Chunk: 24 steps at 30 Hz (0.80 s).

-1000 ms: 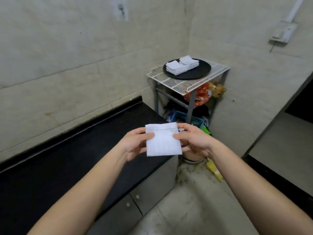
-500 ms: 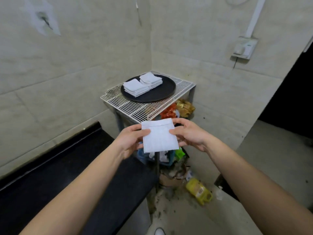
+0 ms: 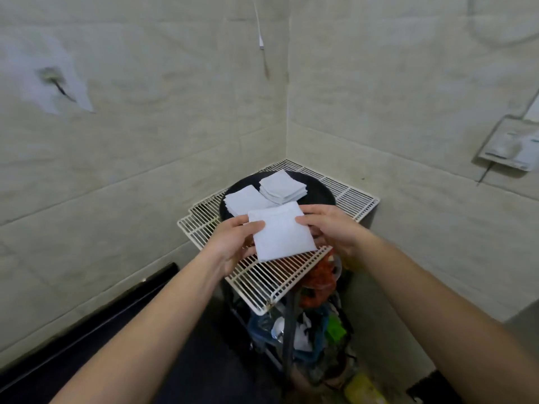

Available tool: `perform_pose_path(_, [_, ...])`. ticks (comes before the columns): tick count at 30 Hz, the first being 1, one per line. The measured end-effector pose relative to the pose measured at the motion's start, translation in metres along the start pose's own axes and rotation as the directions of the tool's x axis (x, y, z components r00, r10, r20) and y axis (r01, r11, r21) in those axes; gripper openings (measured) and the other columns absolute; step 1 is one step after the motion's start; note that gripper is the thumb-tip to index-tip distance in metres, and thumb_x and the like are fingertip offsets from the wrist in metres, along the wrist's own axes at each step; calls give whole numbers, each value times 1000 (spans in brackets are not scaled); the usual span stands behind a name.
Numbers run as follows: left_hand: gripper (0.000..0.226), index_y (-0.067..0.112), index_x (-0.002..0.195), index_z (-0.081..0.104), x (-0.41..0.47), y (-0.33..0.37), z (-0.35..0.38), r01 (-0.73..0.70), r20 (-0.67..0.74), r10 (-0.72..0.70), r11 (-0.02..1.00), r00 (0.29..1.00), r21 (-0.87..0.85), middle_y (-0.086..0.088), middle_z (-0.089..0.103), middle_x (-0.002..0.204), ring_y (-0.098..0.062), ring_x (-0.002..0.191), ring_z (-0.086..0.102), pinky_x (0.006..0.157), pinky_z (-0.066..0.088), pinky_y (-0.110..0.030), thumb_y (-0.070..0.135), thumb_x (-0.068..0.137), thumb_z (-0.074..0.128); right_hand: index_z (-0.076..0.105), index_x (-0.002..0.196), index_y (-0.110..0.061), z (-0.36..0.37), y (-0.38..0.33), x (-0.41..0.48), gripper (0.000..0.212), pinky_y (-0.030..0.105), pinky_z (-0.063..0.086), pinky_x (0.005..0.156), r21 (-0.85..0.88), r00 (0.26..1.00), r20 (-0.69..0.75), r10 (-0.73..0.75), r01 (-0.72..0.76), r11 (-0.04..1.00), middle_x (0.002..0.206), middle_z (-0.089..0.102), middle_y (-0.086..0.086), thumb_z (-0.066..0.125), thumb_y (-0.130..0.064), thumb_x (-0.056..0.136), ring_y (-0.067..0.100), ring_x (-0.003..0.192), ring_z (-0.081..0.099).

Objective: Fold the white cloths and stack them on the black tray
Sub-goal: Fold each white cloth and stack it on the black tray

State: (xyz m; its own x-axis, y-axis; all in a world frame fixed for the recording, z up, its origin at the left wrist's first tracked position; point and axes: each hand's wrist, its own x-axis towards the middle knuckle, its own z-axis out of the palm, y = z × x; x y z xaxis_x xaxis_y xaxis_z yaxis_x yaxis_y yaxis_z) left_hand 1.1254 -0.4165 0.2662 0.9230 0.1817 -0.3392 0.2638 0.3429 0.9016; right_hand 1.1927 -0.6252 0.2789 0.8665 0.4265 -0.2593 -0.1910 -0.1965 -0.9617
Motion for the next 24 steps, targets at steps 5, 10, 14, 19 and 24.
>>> perform_pose_path(5, [30, 3, 119, 65, 54, 11, -15, -16, -141, 7, 998, 990, -68, -11, 76, 104, -18, 80, 74, 61, 59, -31, 2, 89, 67, 67, 117, -19, 4, -17, 84, 21, 35, 58, 75, -44, 999, 24, 27, -26, 999, 108, 74, 3, 63, -23, 97, 20, 95, 70])
perform_pose_path(10, [21, 7, 110, 68, 98, 22, -25, -25, -290, -1, 996, 957, -87, -7, 75, 91, -11, 63, 72, 50, 53, -23, 1, 90, 64, 66, 115, -20, 14, -24, 166, 20, 37, 61, 78, -146, 995, 88, 41, -27, 989, 112, 71, 7, 64, -23, 96, 23, 100, 69])
perform_pose_path(14, [29, 5, 116, 65, 133, 36, -31, -28, -397, 9, 999, 918, -43, -4, 72, 90, -10, 60, 69, 51, 53, -22, 0, 88, 59, 68, 107, -22, 13, -33, 219, 13, 30, 60, 71, -227, 981, 191, 44, 1, 974, 109, 72, 9, 60, -19, 98, 19, 93, 69])
perform_pose_path(19, [30, 3, 114, 65, 157, 37, -34, 8, -450, -5, 1000, 893, 4, -10, 74, 103, -13, 67, 72, 56, 56, -26, -6, 88, 54, 60, 133, -12, 15, -31, 262, 39, 37, 60, 78, -326, 971, 228, 66, 12, 945, 117, 68, 10, 62, -16, 95, 25, 107, 67])
perform_pose_path(24, [41, 2, 124, 58, 170, 30, -35, -10, -522, 6, 1000, 853, -5, -13, 74, 101, -22, 74, 72, 60, 59, -32, -8, 85, 63, 54, 125, 13, 16, -33, 273, 37, 38, 56, 71, -424, 977, 214, 22, 73, 903, 126, 56, 33, 55, -5, 92, 48, 112, 56])
